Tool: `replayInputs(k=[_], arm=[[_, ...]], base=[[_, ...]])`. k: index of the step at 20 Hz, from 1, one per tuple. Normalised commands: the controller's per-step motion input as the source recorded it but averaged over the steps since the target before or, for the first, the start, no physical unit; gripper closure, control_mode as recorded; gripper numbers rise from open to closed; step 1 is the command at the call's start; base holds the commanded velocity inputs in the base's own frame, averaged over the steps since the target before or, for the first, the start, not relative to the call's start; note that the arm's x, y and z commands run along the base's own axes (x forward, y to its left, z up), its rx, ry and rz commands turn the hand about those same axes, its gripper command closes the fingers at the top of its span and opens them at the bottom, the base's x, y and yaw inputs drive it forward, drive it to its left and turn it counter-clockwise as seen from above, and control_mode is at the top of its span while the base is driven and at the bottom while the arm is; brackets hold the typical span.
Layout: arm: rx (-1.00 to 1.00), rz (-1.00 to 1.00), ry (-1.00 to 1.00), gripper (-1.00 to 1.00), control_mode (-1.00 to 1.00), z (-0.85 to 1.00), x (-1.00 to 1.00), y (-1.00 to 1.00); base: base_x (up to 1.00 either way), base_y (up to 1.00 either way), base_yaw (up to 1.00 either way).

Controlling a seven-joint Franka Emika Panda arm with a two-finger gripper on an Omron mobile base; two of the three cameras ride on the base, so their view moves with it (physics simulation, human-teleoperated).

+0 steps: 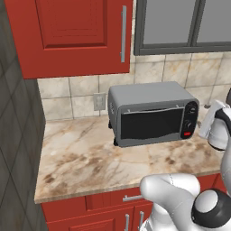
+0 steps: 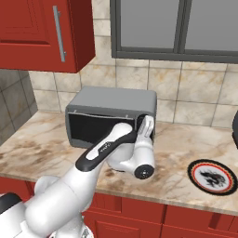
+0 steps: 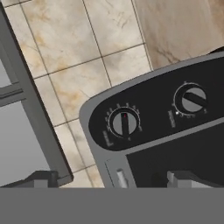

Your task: Pull the toaster oven rack outwards. Pick up the baguette from the plate and place it on the toaster oven rack. Close the toaster oven door fully and set the temperature to the lowest setting.

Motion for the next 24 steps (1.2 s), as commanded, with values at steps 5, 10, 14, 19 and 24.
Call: replayInputs(k=[5, 10, 14, 19, 24], arm=[[0.02, 0.0, 0.0, -1.0, -1.0, 0.0, 0.21, -0.01], [0.0, 0.0, 0.06, -1.0, -1.0, 0.0, 0.39, 0.0], [0.0, 0.0, 0.03, -1.0, -1.0, 0.0, 0.33, 0.0], [0.0, 0.0, 0.0, -1.0, -1.0, 0.0, 0.21, 0.0], [0.0, 0.0, 0.0, -1.0, -1.0, -0.07, 0.0, 0.0]], base=[[0.0, 0.0, 0.0], [0.0, 0.0, 0.0], [0.0, 0.0, 0.0], [0.0, 0.0, 0.0], [0.0, 0.0, 0.0]])
